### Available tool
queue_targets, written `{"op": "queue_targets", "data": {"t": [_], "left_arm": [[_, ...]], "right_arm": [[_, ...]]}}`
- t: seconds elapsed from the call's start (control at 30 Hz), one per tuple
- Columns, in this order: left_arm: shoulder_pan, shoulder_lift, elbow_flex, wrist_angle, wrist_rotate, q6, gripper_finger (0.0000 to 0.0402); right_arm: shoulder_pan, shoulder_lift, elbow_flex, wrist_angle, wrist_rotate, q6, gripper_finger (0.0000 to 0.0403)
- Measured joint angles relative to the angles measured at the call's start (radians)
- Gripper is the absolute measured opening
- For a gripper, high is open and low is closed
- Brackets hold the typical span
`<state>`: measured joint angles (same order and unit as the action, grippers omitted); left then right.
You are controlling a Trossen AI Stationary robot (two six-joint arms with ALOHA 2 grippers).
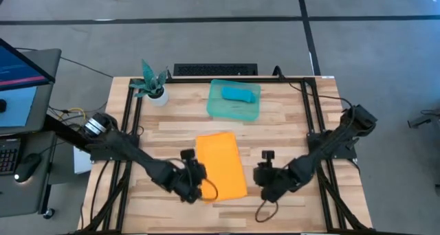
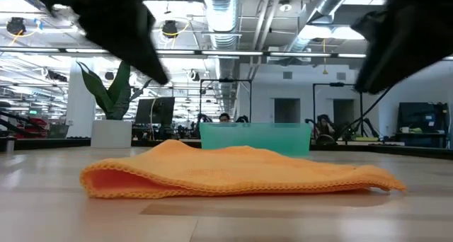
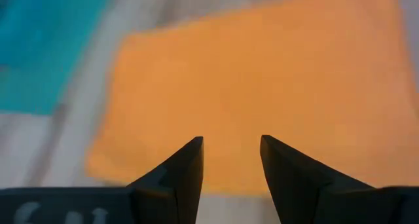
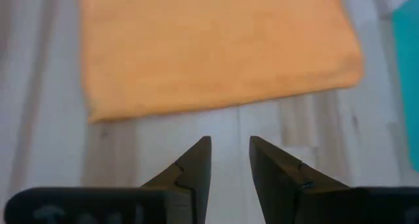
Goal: Roll microfiber towels into tight, uniform cylinder then place into a basket
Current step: Fold the yellow microfiber towel
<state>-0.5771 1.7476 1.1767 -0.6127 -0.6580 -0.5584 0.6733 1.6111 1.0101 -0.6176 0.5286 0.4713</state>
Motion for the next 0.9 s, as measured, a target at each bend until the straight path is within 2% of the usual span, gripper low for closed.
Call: {"op": "queue_targets", "data": {"t": [0.13, 0.27, 0.43, 0.73, 0.9], "left_arm": [[-0.051, 0.048, 0.001, 0.065, 0.066, 0.034, 0.0146], [-0.087, 0.075, 0.016, 0.083, 0.114, -0.004, 0.0146], [-0.134, 0.072, 0.066, 0.074, 0.110, -0.022, 0.0146], [-0.185, 0.071, 0.250, 0.077, 0.110, 0.142, 0.0146], [-0.202, 0.071, 0.281, 0.074, 0.058, 0.170, 0.0146]], "right_arm": [[0.037, -0.003, -0.028, 0.111, 0.007, -0.008, 0.0129], [0.044, 0.016, -0.026, 0.194, -0.007, -0.061, 0.0129], [0.046, 0.015, -0.019, 0.230, -0.007, -0.112, 0.0129], [0.102, 0.013, 0.095, 0.270, -0.006, -0.218, 0.0129], [0.142, 0.013, 0.097, 0.255, -0.008, -0.227, 0.0129]]}}
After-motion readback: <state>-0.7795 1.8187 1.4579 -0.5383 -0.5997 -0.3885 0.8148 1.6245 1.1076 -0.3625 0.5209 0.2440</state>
